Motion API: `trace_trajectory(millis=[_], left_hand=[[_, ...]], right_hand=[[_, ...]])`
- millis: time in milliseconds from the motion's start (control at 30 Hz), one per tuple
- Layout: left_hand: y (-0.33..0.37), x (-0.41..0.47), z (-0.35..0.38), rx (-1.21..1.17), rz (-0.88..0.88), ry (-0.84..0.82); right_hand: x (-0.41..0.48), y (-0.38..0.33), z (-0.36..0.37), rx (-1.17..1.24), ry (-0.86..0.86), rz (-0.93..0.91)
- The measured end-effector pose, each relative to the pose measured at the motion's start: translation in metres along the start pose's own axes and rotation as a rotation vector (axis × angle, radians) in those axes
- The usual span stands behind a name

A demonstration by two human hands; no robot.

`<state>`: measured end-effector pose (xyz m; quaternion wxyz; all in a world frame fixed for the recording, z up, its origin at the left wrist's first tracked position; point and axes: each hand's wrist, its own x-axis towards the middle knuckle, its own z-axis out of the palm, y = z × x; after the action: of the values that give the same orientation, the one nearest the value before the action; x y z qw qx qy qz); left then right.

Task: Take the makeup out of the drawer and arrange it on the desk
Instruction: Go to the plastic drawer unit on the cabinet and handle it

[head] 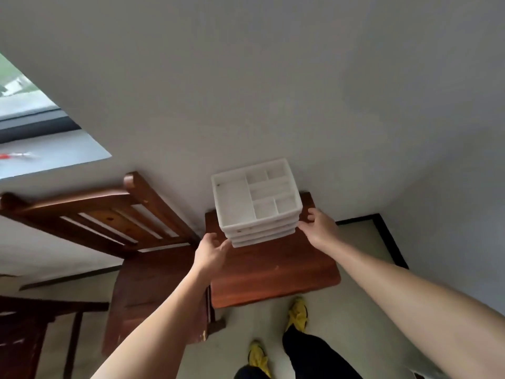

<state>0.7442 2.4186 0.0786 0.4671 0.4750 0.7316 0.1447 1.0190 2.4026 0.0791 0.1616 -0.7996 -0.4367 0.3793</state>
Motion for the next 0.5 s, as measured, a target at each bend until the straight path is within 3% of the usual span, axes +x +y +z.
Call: trace_trajectory(millis=[167,500], left_hand=[[0.007,0.03,0.019,-0.195,0.018,-0.001],[-0.003,0.042,0.036,-0.368,-0.108,0.052]], right_hand=[[0.038,0.002,0.009,0.135,-0.043,-0.081],[0.053,0.004,0.016,0.415,-0.012,0.02]])
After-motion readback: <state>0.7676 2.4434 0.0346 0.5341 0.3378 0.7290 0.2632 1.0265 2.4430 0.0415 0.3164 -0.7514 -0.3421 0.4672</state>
